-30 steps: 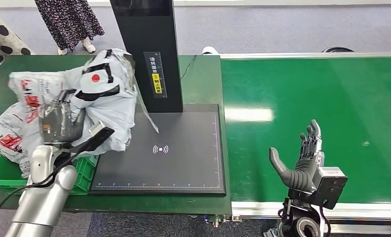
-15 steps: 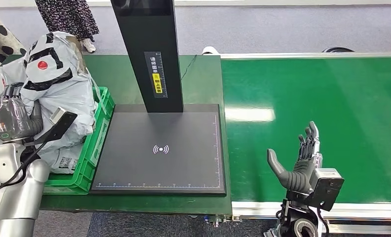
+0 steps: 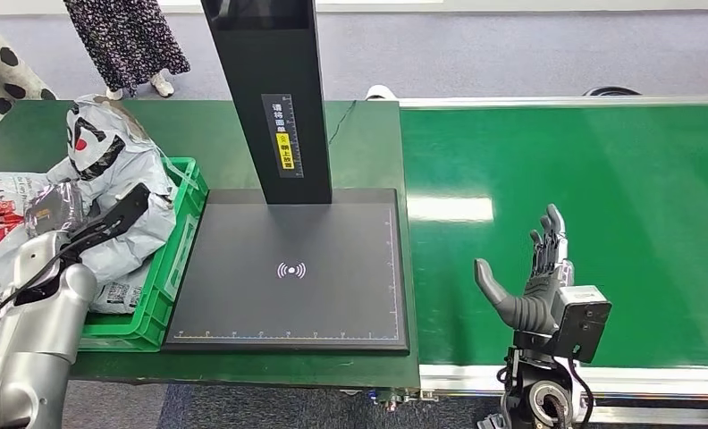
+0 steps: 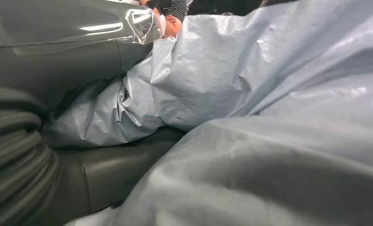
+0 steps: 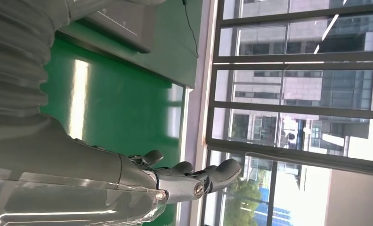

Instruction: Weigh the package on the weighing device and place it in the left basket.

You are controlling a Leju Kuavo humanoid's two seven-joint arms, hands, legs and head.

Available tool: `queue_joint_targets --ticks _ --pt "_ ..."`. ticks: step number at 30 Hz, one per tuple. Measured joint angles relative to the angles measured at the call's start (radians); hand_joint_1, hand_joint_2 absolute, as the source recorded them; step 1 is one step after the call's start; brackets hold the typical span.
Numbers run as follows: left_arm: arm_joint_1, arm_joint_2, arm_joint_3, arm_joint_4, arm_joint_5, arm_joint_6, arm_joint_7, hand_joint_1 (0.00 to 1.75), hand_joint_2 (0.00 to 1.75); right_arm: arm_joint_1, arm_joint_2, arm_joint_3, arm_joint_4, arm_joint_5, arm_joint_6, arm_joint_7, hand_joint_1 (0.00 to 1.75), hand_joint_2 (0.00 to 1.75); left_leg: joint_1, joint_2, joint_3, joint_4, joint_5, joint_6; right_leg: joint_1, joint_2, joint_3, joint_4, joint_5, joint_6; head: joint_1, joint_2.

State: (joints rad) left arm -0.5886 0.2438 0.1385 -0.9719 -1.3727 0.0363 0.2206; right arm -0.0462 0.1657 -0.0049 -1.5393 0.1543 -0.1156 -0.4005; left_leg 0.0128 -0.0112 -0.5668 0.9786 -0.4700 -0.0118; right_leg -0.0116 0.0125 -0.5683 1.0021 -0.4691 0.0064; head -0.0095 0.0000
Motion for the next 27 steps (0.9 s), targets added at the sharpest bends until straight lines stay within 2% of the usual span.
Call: queue_joint_targets --ticks 5,12,13,16,17,22,27 --pt "-0.029 0.008 0.002 0.059 -0.012 -0.025 0.005 1.75 1.75 -0.01 0.006 -0.006 0.007 0.001 0.004 0.009 0.0 1.75 0.0 0.0 0.002 0.0 0.0 0.0 0.0 0.0 0.002 0.0 0.0 0.0 0.0 0.0" --pt "-0.019 -0.005 -0.013 0.08 0.001 -0.1 -0.084 1.75 1.75 -0.027 0.007 -0.013 0.023 0.001 0.01 0.013 0.0 1.75 0.0 -0.002 0.008 -0.001 0.0 0.0 0.0 -0.002 0.009 0.0 -0.001 0.0 0.0 0.0" --pt "-0.011 -0.008 -0.018 0.074 0.008 -0.116 -0.096 1.37 1.75 -0.03 0.007 -0.015 0.026 0.001 0.011 0.013 0.0 1.75 -0.001 -0.002 0.009 -0.001 0.0 0.0 -0.001 -0.003 0.01 0.0 -0.002 0.0 0.0 0.0" --pt "0.016 -0.017 -0.041 0.047 0.026 -0.152 -0.118 0.07 1.75 -0.038 0.007 -0.019 0.034 0.001 0.014 0.014 0.0 1.75 -0.002 -0.007 0.012 -0.001 0.0 0.0 -0.002 -0.007 0.013 0.0 -0.004 0.001 0.0 0.0" --pt "0.026 -0.02 -0.048 0.037 0.033 -0.156 -0.119 0.0 1.75 -0.04 0.007 -0.02 0.037 0.001 0.015 0.015 0.0 1.75 -0.002 -0.009 0.012 -0.001 0.0 0.0 -0.002 -0.009 0.014 0.0 -0.004 0.002 0.0 0.0" --pt "0.087 -0.032 -0.078 -0.034 0.077 -0.126 -0.104 0.0 1.75 -0.041 0.007 -0.021 0.042 0.001 0.016 0.016 0.0 1.75 -0.002 -0.015 0.013 -0.001 0.001 0.002 -0.002 -0.015 0.016 -0.001 -0.005 0.002 0.0 0.0" --pt "0.152 -0.04 -0.096 -0.137 0.062 -0.038 -0.026 0.0 1.75 -0.035 0.007 -0.022 0.042 0.001 0.016 0.016 0.0 1.75 -0.002 -0.014 0.009 0.0 0.001 0.002 -0.002 -0.014 0.014 -0.001 -0.004 0.002 0.0 0.0"
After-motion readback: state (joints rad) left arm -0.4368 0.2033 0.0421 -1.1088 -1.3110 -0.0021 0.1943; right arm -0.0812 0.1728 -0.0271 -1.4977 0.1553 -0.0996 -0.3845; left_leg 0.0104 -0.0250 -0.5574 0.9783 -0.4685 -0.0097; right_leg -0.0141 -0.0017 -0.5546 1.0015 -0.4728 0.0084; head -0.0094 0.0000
